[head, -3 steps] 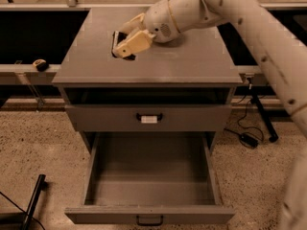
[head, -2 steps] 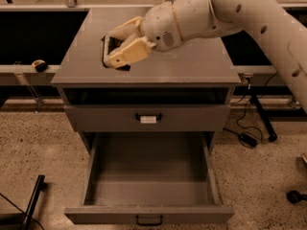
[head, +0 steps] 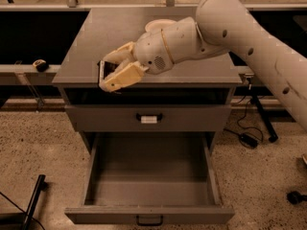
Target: Place rxbar chocolate into middle drawer
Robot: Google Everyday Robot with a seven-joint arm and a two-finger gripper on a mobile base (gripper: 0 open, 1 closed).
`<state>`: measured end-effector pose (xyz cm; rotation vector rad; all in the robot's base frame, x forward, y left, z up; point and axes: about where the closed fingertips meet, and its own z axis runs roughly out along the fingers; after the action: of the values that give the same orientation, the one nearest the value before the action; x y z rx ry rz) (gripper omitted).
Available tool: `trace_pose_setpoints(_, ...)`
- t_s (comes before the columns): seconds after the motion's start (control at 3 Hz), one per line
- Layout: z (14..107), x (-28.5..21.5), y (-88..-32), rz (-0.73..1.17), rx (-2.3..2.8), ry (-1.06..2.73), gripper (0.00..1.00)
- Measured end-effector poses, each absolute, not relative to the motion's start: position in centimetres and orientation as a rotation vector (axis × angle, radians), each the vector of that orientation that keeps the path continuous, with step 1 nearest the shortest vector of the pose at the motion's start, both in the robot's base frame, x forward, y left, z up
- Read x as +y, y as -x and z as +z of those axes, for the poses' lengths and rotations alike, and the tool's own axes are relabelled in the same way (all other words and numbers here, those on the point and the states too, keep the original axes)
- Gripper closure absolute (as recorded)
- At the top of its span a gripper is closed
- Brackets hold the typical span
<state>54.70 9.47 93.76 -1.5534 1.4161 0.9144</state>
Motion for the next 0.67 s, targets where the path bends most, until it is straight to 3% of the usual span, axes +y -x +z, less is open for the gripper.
trace_pose_setpoints(0.67,79.6,7.6,-51.4,0.902,1.47,1.406,1.0)
